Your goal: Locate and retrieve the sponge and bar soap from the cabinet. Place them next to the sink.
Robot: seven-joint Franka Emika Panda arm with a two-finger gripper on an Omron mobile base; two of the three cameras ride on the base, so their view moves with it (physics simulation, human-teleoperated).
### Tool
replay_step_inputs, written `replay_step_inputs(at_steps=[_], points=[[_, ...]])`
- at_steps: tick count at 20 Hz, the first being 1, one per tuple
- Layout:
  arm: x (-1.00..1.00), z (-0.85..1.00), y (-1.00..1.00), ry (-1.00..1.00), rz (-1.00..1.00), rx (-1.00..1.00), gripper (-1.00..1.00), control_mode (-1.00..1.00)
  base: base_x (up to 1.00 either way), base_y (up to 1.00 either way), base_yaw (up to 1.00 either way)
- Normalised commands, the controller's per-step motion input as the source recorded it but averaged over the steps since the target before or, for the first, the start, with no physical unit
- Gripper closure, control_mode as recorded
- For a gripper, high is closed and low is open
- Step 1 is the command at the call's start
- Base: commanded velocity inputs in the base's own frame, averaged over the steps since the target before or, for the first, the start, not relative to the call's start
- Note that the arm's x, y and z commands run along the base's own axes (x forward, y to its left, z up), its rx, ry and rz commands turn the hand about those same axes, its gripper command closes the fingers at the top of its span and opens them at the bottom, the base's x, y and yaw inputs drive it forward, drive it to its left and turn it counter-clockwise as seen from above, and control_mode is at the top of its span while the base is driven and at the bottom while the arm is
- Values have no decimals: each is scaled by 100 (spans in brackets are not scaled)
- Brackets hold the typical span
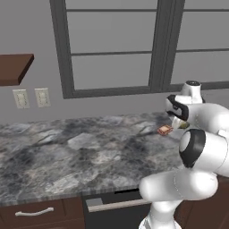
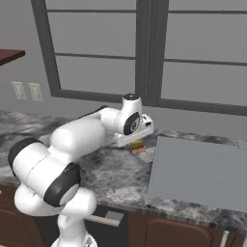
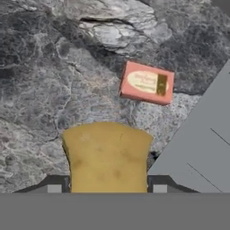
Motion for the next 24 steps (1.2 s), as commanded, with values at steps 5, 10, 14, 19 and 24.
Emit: replay_step_inputs(at_steps=[5,10,14,19,24], points=[[2,-57,-9,10,5,8,100,-100,0,0,0],[13,-83,-7,20,7,7,100,-100,0,0,0],[17,-60,-6,12,8,4,100,-100,0,0,0],[12,-41,-6,5,9,6,100,-100,0,0,0],[0,-35,0,9,7,7,-100,-100,0,0,0]])
